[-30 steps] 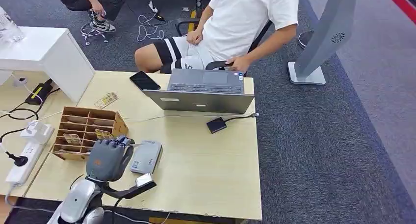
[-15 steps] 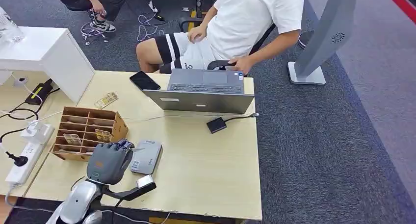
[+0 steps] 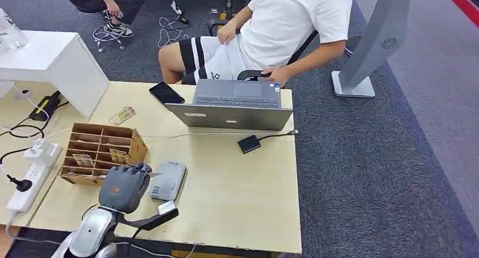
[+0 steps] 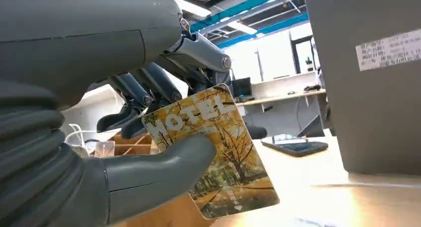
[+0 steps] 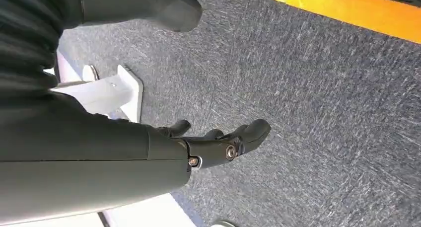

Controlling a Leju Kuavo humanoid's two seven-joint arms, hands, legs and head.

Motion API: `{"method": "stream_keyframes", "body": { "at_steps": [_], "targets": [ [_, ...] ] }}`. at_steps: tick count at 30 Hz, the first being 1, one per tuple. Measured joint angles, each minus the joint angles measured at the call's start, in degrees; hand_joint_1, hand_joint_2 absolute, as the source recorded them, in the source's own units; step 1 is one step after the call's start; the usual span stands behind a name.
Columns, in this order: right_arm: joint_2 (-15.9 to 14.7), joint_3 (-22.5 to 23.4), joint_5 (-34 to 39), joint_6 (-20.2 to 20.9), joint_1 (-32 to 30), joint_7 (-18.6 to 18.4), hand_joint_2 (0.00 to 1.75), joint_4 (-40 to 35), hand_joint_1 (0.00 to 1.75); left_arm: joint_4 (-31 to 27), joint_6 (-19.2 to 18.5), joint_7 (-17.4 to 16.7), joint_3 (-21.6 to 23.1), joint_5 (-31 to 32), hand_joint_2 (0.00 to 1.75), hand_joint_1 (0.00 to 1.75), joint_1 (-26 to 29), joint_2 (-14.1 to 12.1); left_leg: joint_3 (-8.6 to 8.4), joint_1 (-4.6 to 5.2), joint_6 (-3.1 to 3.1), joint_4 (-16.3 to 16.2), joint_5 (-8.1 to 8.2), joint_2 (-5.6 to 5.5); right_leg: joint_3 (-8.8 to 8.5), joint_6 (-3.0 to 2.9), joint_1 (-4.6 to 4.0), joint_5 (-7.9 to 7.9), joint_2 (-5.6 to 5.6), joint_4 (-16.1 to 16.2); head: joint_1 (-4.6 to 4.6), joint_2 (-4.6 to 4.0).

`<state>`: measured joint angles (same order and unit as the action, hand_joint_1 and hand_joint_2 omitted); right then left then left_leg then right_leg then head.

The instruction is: Pass the card to the sensor for recognition and then transmit it.

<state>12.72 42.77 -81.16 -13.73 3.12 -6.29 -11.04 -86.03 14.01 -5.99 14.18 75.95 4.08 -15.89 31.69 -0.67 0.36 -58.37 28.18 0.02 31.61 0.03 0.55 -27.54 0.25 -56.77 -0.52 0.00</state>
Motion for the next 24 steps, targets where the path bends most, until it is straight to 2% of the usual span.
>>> {"method": "stream_keyframes", "body": {
  "at_steps": [24],
  "targets": [
    [0.4,0.0,-0.3,0.6,0.0,-0.5,1.75,0.0,0.0,4.7,-0.3,0.0,2.6,0.2,1.75,1.75,-0.2,0.1,0.0,0.0,0.0,0.0,0.0,0.0,0.0,0.0,0.0,0.0,0.0,0.0,0.0,0.0]
  ]
}}
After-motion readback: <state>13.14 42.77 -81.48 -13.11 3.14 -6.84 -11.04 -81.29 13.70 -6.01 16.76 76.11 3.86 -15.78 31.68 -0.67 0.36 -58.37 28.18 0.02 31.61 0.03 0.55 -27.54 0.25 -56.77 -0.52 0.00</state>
